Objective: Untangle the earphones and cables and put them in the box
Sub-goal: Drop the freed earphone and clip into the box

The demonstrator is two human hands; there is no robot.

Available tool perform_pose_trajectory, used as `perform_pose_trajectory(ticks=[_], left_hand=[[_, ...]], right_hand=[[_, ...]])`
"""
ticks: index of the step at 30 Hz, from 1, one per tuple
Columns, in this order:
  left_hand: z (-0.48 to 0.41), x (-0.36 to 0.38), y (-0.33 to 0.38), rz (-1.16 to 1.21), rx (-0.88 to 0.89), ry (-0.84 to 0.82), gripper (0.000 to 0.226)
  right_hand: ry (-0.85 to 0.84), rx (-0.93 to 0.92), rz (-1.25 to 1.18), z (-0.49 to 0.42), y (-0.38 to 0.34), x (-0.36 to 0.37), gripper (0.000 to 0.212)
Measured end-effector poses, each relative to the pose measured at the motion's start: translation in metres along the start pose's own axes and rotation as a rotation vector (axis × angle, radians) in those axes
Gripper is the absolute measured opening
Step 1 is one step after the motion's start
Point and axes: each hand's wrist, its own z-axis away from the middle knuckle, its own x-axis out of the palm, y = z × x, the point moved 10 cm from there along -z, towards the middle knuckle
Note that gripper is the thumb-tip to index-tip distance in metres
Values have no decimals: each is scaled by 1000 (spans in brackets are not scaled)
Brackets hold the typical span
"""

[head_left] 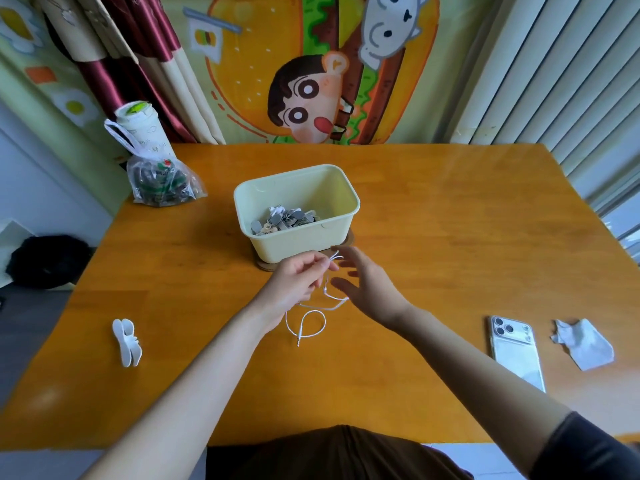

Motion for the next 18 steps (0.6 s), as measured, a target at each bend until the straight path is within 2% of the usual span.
perform_pose_trajectory(ticks=[3, 4, 7, 9, 12, 15, 18], left_hand=[[1, 1, 3, 1, 2, -25, 20], [1, -3, 1, 1, -4, -12, 20], [3, -18, -16, -49, -67, 21, 21], [6, -22, -32, -104, -128, 6, 21], [9, -25, -53, -244, -206, -15, 21], [13, -31, -73, -400, -277, -38, 24], [17, -33, -85, -387, -331, -29, 25]], right_hand=[[-16, -47, -29, -3, -13, 4, 9], [-22, -12, -38, -4, -11, 3, 7], [7, 151, -112, -2, 8, -8, 15], [14, 191, -111, 1, 18, -14, 15], [71, 222, 45, 5, 35, -30, 17], [167, 291, 88, 8, 53, -52, 19], [215, 341, 177, 13, 63, -63, 19]])
